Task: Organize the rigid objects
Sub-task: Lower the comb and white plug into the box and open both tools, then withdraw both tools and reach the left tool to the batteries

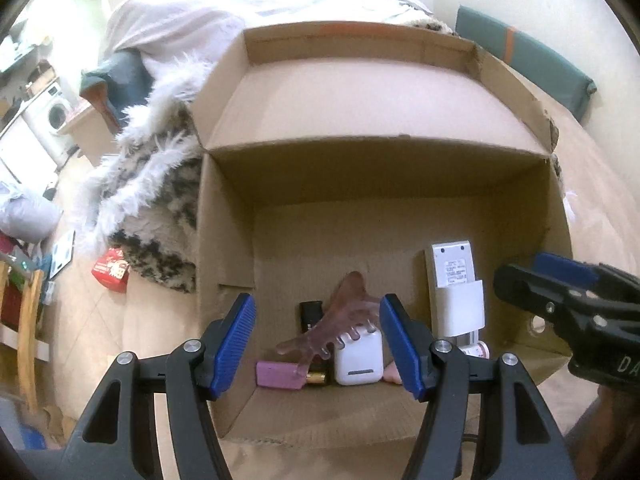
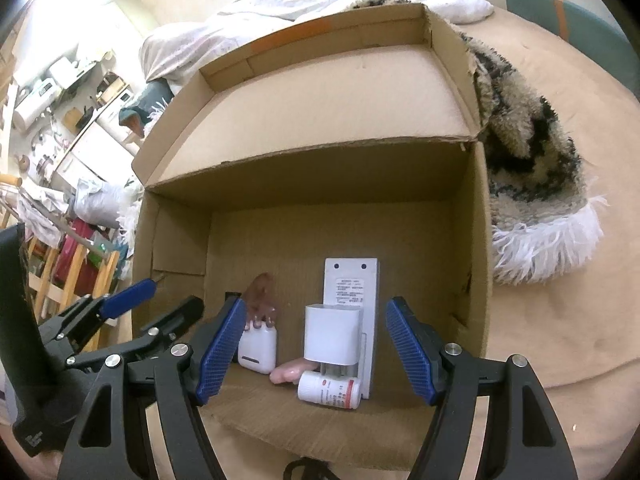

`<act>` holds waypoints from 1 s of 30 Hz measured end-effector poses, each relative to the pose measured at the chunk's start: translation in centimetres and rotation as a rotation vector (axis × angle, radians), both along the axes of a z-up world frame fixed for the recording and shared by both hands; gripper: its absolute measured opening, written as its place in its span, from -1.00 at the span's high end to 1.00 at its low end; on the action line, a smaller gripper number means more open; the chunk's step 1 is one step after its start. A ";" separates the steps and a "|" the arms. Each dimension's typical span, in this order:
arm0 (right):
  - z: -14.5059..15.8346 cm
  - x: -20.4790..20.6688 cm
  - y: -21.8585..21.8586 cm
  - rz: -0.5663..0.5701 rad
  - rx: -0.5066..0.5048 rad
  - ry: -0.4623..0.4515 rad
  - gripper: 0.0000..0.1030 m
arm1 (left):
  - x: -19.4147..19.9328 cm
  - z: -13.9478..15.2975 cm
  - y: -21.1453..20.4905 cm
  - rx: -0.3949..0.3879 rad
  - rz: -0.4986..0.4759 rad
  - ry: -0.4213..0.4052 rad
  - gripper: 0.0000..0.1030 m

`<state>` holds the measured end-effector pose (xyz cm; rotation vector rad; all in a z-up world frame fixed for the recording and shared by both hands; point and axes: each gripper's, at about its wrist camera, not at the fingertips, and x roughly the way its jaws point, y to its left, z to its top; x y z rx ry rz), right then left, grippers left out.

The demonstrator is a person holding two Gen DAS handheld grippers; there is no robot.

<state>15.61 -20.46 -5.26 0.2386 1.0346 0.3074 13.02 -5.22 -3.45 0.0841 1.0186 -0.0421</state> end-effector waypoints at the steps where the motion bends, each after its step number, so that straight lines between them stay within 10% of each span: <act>1: 0.2 -0.2 -0.1 -0.004 0.001 -0.002 -0.49 | -0.1 0.3 0.1 -0.001 0.005 -0.003 -0.19; 14: 3.2 -4.0 -1.2 0.004 0.018 -0.075 -0.48 | -2.9 2.9 1.1 -0.003 0.038 0.011 -0.19; 30: 1.8 -8.9 -1.9 0.032 0.059 0.044 -0.48 | -7.7 0.9 3.1 -0.049 0.068 0.069 -0.19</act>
